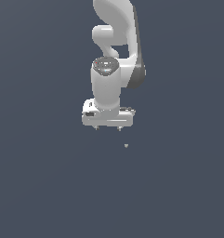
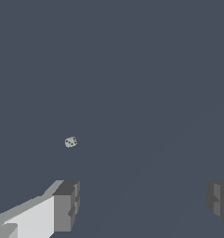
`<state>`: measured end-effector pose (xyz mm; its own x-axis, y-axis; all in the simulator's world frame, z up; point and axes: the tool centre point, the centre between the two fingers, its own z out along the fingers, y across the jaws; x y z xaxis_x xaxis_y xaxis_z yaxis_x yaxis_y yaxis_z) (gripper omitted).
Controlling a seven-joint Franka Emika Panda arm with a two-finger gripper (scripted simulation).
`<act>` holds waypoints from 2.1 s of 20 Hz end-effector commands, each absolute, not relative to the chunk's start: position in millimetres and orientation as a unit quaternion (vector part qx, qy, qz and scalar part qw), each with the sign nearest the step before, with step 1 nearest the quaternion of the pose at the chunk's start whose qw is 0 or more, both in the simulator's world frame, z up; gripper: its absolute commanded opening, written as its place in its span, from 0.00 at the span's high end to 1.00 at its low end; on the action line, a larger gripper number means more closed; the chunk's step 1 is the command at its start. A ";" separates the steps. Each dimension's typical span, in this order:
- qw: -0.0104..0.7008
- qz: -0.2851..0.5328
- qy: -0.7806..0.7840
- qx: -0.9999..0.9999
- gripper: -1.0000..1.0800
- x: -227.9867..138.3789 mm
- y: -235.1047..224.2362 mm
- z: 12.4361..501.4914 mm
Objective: Pick up the object and move it to a goal position.
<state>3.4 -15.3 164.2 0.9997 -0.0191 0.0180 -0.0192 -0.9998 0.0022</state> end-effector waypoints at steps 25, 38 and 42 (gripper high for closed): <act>0.007 -0.004 0.072 0.997 0.04 9.7 31.9 109.8; 0.000 0.000 0.129 0.992 0.04 12.0 79.8 58.9; 0.000 -0.001 0.128 0.992 0.04 11.4 78.7 56.9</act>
<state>11.6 79.0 58.8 0.9673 0.2536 -0.0014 0.2536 -0.9673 0.0001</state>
